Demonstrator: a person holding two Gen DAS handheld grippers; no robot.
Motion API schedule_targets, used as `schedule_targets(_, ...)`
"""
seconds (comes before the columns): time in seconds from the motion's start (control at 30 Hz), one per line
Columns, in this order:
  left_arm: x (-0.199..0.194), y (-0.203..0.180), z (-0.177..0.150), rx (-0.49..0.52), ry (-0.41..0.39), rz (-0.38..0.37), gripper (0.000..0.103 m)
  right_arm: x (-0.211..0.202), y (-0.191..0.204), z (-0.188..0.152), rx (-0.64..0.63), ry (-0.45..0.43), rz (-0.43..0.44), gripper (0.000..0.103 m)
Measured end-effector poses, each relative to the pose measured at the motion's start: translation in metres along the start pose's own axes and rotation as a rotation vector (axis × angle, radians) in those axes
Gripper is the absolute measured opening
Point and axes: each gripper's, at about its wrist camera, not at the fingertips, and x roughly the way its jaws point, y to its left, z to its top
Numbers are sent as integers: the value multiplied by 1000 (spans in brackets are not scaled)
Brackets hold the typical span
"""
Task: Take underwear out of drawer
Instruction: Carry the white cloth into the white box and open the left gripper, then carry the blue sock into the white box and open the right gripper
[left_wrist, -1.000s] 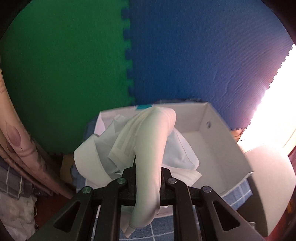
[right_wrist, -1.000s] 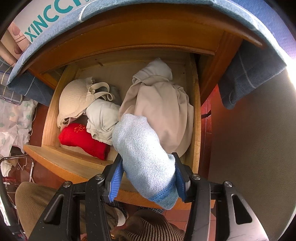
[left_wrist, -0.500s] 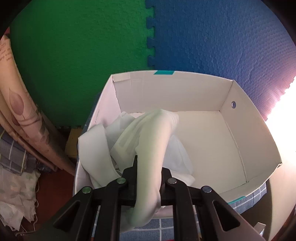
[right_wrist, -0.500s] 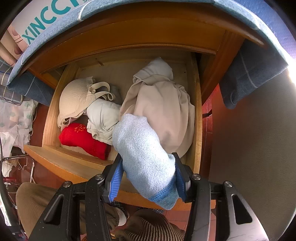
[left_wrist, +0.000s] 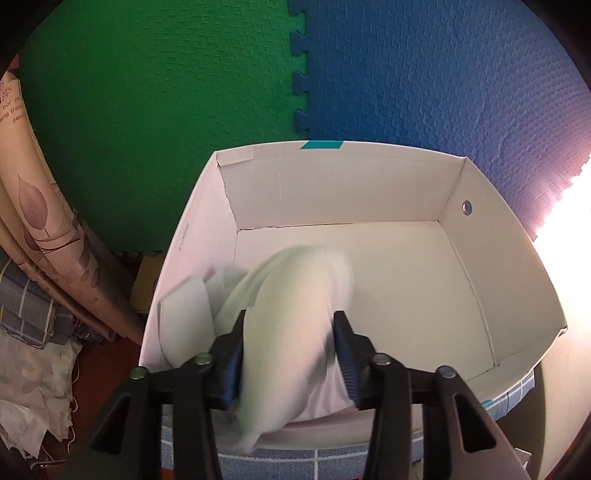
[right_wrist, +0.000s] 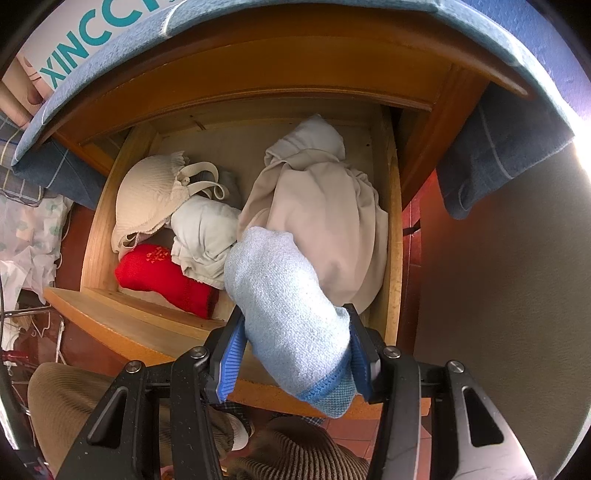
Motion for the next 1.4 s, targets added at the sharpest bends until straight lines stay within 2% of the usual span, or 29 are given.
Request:
schedule_targets(0.13,-11,1,1,5,-42,13,48,0,1,0,-2,0,-4,47)
schedule_targets(0.33,-57,2,-1,27,-158,11,48,0,1,0,-5,0,-5,47)
schedule_targets(0.47,-92,4,-16,45,-232,29,49,0,2,0,-5,-2,-6,47)
schedule_targets(0.6,-114,6,-47,53,-260,48,51,-1,2,0,-8,-12,-7,47)
schedule_targets(0.87,-106,23,-134,-27,-192,76,53,-9,-1,-1,5,-52,20,47)
schedule_targets(1.07,-61,28,-198,-86,-40,94,53,-17,-3,0,19,-71,39,47)
schedule_targets(1.2,-42,29,-226,-119,29,77,53,-24,-2,0,20,-74,47,47)
schedule_targets(1.27,-36,28,-236,-134,38,63,53,-29,-3,2,28,-66,63,47)
schedule_targets(1.4,-27,26,-249,-163,39,48,53,-44,3,7,-16,-84,33,46)
